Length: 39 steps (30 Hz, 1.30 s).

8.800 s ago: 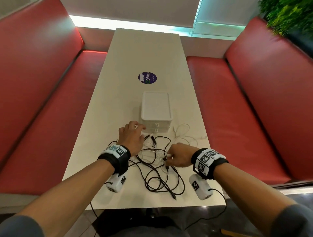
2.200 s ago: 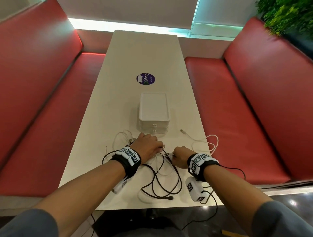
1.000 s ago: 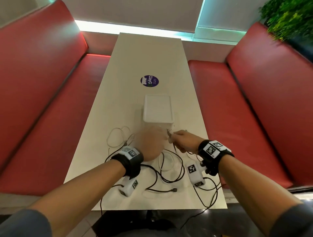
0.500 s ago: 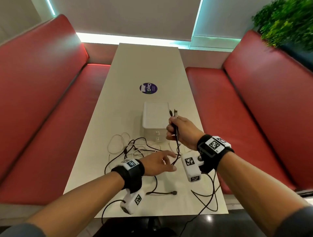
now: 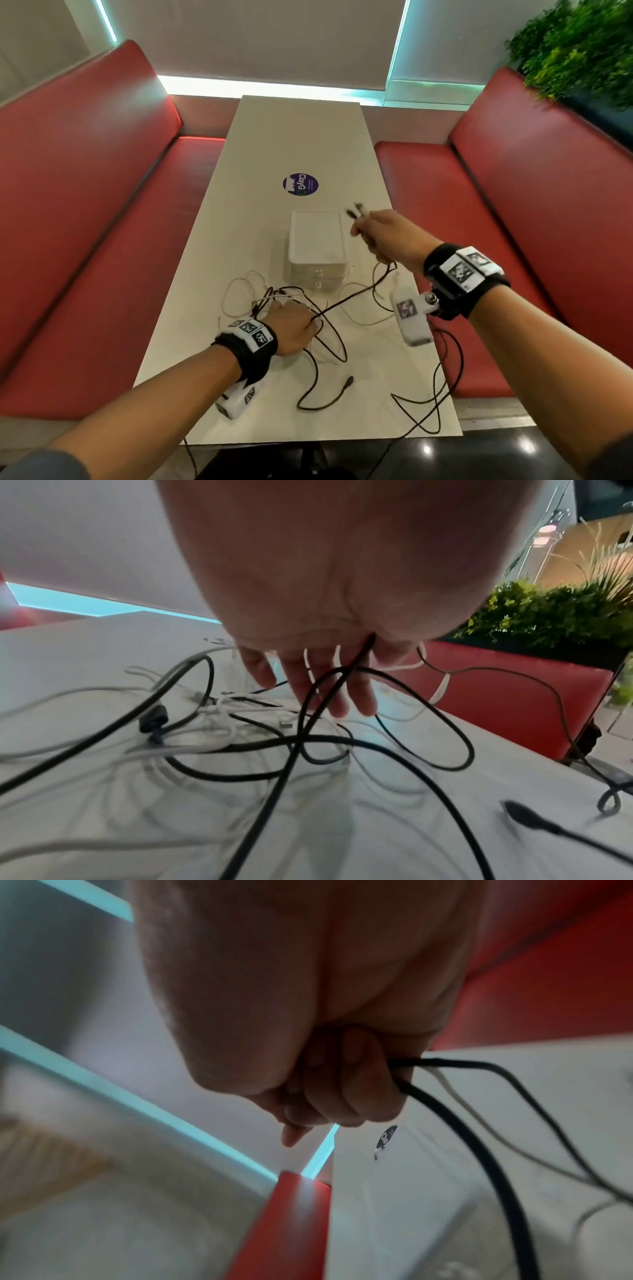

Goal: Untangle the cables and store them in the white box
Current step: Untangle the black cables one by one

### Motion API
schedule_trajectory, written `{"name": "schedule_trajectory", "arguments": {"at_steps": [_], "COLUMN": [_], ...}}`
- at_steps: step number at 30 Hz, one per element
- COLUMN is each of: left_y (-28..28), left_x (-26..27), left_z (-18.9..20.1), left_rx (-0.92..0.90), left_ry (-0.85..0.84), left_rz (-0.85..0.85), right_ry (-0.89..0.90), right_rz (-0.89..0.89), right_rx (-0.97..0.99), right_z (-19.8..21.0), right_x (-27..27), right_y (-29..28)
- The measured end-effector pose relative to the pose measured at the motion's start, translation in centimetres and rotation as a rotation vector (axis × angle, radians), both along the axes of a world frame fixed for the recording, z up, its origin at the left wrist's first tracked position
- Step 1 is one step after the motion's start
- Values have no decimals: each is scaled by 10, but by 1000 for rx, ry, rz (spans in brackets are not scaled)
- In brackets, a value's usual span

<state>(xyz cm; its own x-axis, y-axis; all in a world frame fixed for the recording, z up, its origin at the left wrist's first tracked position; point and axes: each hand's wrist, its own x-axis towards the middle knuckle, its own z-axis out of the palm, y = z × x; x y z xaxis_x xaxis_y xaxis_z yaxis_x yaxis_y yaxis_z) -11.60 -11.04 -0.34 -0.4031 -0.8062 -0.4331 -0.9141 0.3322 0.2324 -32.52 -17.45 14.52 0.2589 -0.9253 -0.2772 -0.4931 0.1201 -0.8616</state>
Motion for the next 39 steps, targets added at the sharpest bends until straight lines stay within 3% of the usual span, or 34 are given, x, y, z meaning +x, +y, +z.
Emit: {"name": "schedule_trajectory", "arguments": {"at_steps": [2,4,7,10,13,16,21,23,24,27,28,31,33,39], "left_y": [-5,-12,-20,-19,-18,-21,-20,-14,-12,-15,-16,-16,-11,-5], "left_x": [-2,-6,-4,5,10,10,24,30,31,25,21,10,5,6], "left_z": [6,20,36,37,35,25,-10,-18,-21,-16,-11,6,14,5], "left_rx": [-92,-123,-105,-45,-15,-58,-95,-69,-75,-153,-172,-204,-243,-156], "left_ry": [93,211,294,315,444,486,264,204,219,308,321,403,430,482], "left_rz": [-5,-3,-15,35,102,94,133,144,153,160,150,123,85,146], "right_ry": [404,585,623,610,593,449,-375,-495,-389,254,367,436,428,369], "right_rz": [222,433,522,532,570,514,-55,-99,-69,166,243,359,320,256], "right_rx": [-135,-171,-201,-190,-168,-89,80,57,6,-114,-110,-134,-180,-262], "right_z": [-10,-31,-50,-46,-50,-54,1,22,24,-2,-17,-58,-73,-76], "right_x": [10,25,36,36,37,35,9,-2,-3,10,19,45,54,63], "right_y": [10,23,32,30,31,27,-3,-10,-11,2,9,31,38,30]}}
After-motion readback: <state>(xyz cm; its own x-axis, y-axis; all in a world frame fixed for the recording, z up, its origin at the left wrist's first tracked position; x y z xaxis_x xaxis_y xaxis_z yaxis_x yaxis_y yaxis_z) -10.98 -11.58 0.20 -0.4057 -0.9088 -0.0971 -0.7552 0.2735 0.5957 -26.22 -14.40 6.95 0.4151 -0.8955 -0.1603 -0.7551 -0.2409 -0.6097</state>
